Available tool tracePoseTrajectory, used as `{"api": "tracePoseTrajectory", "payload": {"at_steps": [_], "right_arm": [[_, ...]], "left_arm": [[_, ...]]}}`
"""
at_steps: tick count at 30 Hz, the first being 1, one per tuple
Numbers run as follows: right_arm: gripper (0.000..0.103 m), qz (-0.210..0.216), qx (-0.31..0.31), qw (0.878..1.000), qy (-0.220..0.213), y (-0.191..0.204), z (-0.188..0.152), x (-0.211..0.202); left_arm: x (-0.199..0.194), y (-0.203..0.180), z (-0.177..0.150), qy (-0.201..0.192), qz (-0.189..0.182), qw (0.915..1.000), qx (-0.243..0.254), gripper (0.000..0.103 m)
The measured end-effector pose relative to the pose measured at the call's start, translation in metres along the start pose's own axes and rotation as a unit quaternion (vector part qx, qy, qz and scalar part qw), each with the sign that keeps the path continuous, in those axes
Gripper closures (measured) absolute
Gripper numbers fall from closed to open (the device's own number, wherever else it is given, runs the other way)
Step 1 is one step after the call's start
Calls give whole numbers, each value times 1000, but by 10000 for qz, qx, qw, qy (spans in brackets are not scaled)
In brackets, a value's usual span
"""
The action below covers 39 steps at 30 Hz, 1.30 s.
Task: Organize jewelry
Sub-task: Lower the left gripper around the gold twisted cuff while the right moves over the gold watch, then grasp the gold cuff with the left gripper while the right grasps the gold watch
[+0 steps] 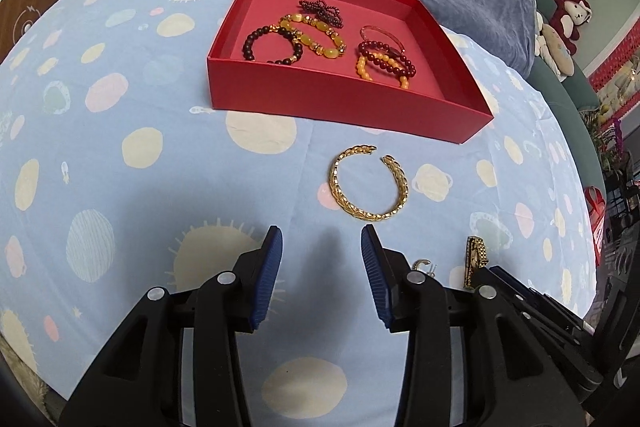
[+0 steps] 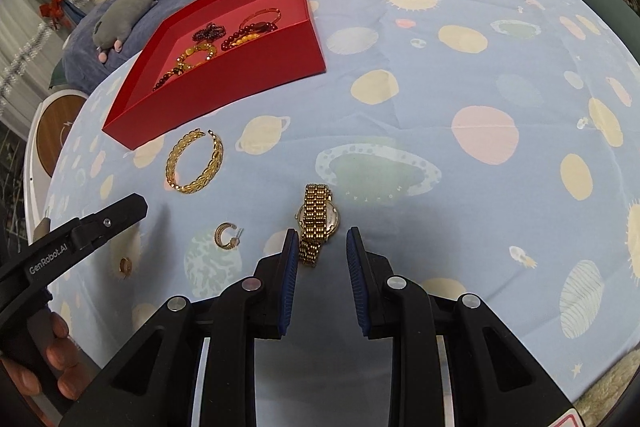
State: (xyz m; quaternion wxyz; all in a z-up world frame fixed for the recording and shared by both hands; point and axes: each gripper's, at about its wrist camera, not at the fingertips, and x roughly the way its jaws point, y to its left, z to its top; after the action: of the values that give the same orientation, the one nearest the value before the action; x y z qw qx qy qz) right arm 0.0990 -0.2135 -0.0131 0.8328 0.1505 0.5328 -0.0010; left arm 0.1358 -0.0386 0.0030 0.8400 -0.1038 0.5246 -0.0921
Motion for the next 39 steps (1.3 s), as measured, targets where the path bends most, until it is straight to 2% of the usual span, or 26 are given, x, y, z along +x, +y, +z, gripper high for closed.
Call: {"api": "tracePoseTrajectory", "payload": {"at_steps": [2,5,10,13,16,23,26,27,29,39], "right_arm": [[77,4,4,10000,-9,1,2,2],[72,8,3,10000,-48,3,5,4],[72,-81,-92,9998,-136,7,10,8],[80,-145,-112,9997,-158,7,11,9],[80,-96,-65,9998,-174,3,10,8],[80,-58,0,9998,-174,2,10,8],[80,-56,10,9998,-166,2,10,8],[80,-56,13,9999,-163,2,10,8],[80,-61,13,9999,-159,2,11,8],[80,-29,-24,9997,-232,8,14,0]], "left_arm": [[2,0,1,9,-19,10000,-46,61],[4,-3,4,-56,-22,9999,-81,50],[16,-13,12,-41,18,10000,41,42],[24,-22,17,-23,45,9998,167,40],[32,-29,20,9,87,9996,279,39],[45,-45,21,-27,319,9978,586,30],[48,-50,21,-53,443,9962,750,32],[48,-52,21,-85,509,9954,804,39],[48,-53,20,-123,577,9943,887,47],[36,-49,13,-115,490,9955,805,48]]}}
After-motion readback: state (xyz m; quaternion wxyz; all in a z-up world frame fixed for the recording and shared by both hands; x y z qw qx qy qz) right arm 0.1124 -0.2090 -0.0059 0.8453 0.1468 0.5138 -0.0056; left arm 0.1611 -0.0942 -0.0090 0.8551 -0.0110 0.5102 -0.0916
